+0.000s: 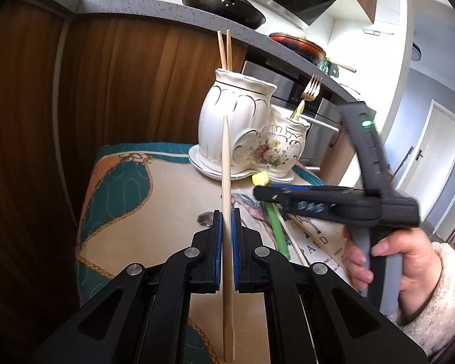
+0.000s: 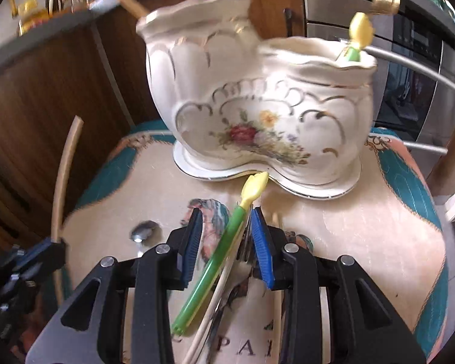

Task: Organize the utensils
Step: 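Lift both held utensils and carry them above the white holder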

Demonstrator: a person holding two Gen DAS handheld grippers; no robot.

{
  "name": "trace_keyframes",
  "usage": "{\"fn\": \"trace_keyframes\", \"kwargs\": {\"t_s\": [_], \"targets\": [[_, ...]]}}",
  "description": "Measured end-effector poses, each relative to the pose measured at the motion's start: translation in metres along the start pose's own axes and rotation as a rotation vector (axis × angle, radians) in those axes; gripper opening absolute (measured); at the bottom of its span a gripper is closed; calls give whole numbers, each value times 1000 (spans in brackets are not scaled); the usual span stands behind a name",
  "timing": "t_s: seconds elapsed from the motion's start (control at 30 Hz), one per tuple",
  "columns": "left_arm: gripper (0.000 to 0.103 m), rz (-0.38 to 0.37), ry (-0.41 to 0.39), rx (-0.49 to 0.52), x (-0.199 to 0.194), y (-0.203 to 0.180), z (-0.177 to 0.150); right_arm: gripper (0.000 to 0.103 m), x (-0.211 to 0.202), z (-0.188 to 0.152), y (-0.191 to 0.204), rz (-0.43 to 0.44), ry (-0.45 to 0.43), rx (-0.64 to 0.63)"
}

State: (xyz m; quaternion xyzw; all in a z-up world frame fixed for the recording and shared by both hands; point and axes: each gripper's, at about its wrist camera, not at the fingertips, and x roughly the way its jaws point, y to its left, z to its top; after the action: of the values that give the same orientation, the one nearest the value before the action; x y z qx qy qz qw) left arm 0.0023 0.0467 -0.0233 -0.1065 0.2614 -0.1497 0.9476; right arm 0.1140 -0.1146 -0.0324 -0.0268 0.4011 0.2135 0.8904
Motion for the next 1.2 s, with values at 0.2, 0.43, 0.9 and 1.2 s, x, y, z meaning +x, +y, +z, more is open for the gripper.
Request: {"fn": "trace_keyframes", "kwargs": {"t_s": [0.2,0.43,0.9,1.2], "targets": [[7,-5,3,-3,1,0,0,16,3,-3,-6,-8,8,6],[7,2,4,8,1,-3,-1,13,-16,-9,-23,111,-18,90],[7,8,-59,34,-8,-20,16,8,-86,-1,-43,225,-253,124],[7,-19,-206,134,3,-61,97,8,-124,52,-56,111,-507,90]]}}
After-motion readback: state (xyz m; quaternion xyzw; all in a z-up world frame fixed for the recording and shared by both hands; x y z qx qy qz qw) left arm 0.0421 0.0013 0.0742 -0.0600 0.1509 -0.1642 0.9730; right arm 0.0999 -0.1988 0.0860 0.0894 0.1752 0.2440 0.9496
